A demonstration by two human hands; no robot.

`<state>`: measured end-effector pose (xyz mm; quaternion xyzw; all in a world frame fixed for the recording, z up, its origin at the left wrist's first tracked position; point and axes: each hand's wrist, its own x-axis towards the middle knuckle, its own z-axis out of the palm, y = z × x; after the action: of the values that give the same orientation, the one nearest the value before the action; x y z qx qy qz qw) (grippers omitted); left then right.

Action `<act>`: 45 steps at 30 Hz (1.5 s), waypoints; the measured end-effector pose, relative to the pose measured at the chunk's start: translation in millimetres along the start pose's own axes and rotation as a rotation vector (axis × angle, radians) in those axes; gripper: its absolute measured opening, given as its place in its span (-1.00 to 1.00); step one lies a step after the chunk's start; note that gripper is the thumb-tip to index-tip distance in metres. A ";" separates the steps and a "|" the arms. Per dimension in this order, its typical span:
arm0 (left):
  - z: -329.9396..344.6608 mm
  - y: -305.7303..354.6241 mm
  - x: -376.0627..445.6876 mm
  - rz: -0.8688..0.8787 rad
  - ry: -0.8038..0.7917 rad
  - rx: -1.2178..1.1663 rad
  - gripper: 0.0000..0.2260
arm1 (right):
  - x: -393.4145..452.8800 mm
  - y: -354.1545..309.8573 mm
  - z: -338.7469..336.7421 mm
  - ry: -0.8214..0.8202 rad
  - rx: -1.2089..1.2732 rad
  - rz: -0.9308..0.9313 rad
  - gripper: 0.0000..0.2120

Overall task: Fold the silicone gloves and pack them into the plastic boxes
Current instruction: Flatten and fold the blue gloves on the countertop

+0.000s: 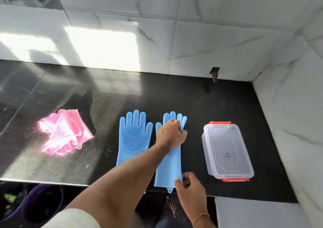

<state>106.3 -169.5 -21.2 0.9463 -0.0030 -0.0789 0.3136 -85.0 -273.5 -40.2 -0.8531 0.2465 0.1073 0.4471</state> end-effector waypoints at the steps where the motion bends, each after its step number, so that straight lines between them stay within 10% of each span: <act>1: -6.5 -3.7 -0.4 -0.011 0.020 -0.039 -0.81 | -2.6 -1.6 2.1 -0.001 0.027 -0.039 -0.88; 20: -106.5 -169.2 -27.2 -0.383 0.232 -0.669 -0.79 | -37.9 -83.6 84.7 -0.105 -0.299 -0.818 -0.74; 45: -107.9 -205.9 -30.3 -0.450 0.219 -0.790 -0.60 | -48.8 -101.3 116.1 -0.103 -0.594 -1.029 -0.70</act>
<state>83.7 61.6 -53.7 0.7343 0.2659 -0.0396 0.6233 -70.1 -114.5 -15.6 -0.9452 -0.2613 -0.0175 0.1951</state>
